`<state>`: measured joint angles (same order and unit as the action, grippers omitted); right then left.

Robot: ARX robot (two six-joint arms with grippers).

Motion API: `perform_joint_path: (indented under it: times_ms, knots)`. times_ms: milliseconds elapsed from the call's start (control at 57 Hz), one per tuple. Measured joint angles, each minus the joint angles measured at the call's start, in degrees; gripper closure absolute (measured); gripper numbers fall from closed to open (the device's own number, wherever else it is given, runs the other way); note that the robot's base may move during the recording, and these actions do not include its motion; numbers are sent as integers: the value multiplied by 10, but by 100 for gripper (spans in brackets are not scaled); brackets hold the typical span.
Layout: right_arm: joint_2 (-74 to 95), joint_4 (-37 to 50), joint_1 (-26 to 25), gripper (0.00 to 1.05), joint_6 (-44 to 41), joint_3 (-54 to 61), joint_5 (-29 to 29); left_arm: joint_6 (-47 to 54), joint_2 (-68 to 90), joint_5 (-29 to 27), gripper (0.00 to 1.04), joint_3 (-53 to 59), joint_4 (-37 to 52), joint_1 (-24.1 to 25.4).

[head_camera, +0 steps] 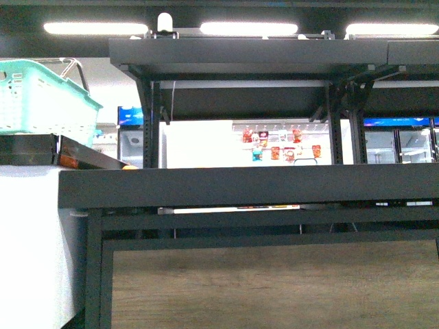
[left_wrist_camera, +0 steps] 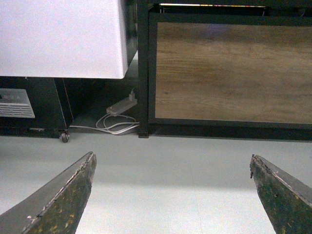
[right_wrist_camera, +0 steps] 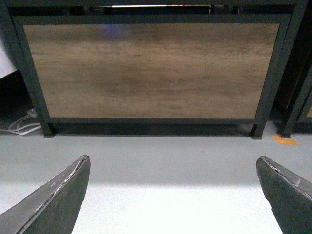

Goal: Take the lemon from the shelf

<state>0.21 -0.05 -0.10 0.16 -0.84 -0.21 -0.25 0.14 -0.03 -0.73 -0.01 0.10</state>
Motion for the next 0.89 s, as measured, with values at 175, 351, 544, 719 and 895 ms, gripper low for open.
perform_joint_path:
  times_ms: [175, 351, 544, 719, 895]
  knots:
    - [0, 0, 0, 2, 0, 0, 0, 0, 0, 0, 8, 0, 0, 0]
    - [0, 0, 0, 2, 0, 0, 0, 0, 0, 0, 8, 0, 0, 0]
    - [0, 0, 0, 2, 0, 0, 0, 0, 0, 0, 8, 0, 0, 0]
    - [0, 0, 0, 2, 0, 0, 0, 0, 0, 0, 8, 0, 0, 0]
    - [0, 0, 0, 2, 0, 0, 0, 0, 0, 0, 8, 0, 0, 0]
